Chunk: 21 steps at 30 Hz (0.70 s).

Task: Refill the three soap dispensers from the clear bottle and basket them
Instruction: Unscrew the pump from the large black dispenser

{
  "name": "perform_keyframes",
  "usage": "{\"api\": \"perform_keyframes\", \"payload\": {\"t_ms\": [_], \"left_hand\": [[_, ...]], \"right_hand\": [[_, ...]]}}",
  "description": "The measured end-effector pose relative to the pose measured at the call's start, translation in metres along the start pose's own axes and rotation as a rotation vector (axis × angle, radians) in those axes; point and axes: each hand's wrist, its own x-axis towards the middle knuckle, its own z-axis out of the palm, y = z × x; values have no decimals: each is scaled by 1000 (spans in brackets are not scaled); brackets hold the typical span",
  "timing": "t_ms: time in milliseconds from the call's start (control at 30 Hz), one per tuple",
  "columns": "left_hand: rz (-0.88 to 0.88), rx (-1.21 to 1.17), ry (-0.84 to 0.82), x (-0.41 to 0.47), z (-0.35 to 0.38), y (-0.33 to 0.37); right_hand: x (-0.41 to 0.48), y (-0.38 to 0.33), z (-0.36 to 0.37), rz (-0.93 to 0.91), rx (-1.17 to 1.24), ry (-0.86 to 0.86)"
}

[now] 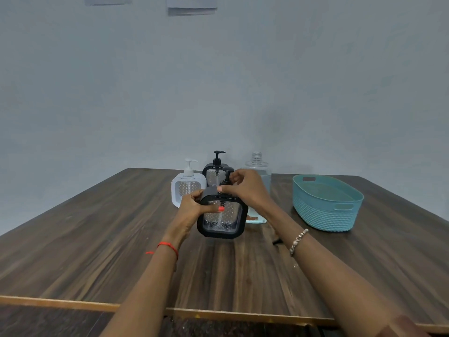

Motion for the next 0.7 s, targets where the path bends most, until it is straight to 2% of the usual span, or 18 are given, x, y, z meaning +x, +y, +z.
{"api": "perform_keyframes", "payload": {"t_ms": [133,233,333,400,500,567,700], "left_hand": [[-3,-3,1,-1,-3,0],[4,-6,-2,-1,-2,0],[0,-16,-5,-1,0,-1],[-2,-21,-13,-1,0,-1],[-7,-30,-27,-2,1,-1],[-14,-55,-37,-2,0,-1],[-32,-62,-54,-3,-3,-4]], "right_hand": [[2,-1,-7,77,292,-168],[1,4,0,84,189,-168],[-1,8,2,63,44,-95],[0,6,-3,78,125,-112],[-2,0,-12,136,345,-242],[-5,-5,-18,143,397,-280],[-2,-4,-30,63,501,-127]]}}
